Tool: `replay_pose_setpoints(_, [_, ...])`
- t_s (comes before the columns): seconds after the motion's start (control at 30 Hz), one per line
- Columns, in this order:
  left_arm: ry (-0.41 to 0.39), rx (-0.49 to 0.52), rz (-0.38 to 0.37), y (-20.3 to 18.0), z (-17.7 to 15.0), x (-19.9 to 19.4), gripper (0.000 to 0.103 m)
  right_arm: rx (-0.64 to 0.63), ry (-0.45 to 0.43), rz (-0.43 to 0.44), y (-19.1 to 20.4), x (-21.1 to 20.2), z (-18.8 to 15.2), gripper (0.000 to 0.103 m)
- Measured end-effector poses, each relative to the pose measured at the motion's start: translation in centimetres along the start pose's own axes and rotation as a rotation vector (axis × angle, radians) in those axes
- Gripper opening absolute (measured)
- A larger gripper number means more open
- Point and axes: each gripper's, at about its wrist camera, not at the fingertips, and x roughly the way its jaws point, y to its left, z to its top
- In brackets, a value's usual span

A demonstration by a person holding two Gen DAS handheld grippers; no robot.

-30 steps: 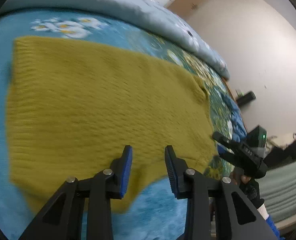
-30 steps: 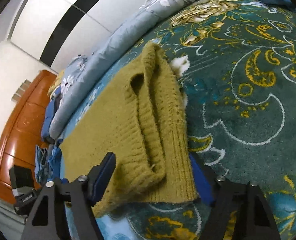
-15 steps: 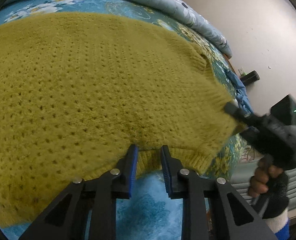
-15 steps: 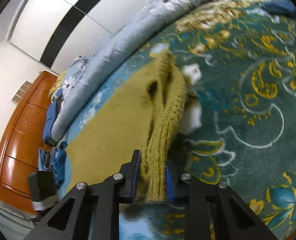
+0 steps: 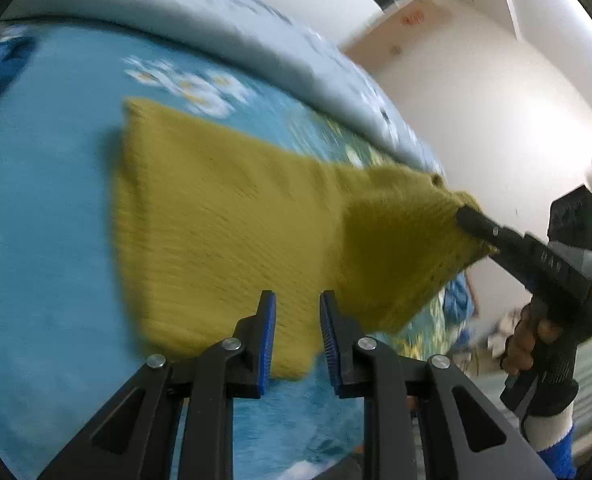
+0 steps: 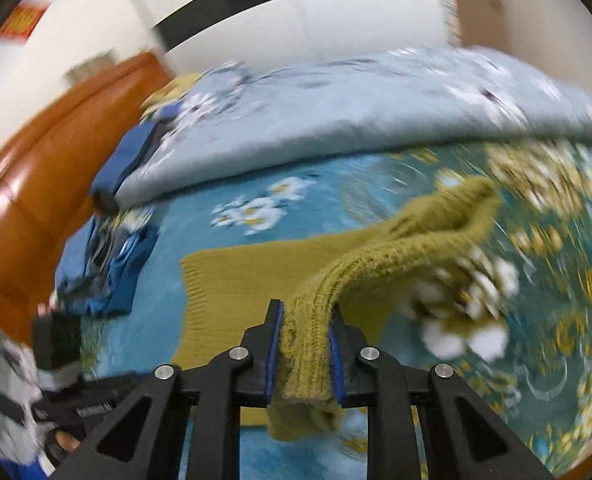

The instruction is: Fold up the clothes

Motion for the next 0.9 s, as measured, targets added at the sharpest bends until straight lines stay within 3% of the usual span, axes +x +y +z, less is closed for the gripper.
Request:
replay_pose_setpoints(0.17, [-0.076, -0.104, 0.042, 5.1, 0.8, -4.2, 0.024, -0.245, 0.091, 0.020, 10.0, 4.8, 0.7, 0.022])
replay_pose_setpoints(0.27, [-0.087, -0.169, 0.067, 7.9, 0.4, -5.3, 0.024, -0.360, 0.198, 0.034, 14.9, 9.7, -1.1, 0.022])
replay_pose_setpoints(0.37, [-0.086, -0.194, 0.088, 9.4, -0.3, -6.1, 0.024, -0.393, 0.304, 0.038, 17.2, 14.2, -3.6, 0.021])
replay_pose_setpoints(0.47, [-0.084, -0.214, 0.110, 10.8, -0.9, -6.8, 0.024, -0.376, 0.368, 0.055, 17.8, 17.0, -5.6, 0.021])
replay_pose_setpoints(0.6, [-0.070, -0.230, 0.111, 11.3, -0.8, -6.3, 0.024, -0.348, 0.371, 0.047, 17.8, 17.7, -6.4, 0.021])
replay_pose_setpoints(0.9, [-0.020, -0.179, 0.060, 9.1, 0.0, -3.8, 0.024, -0.377, 0.341, 0.072, 18.1, 15.3, -7.5, 0.021])
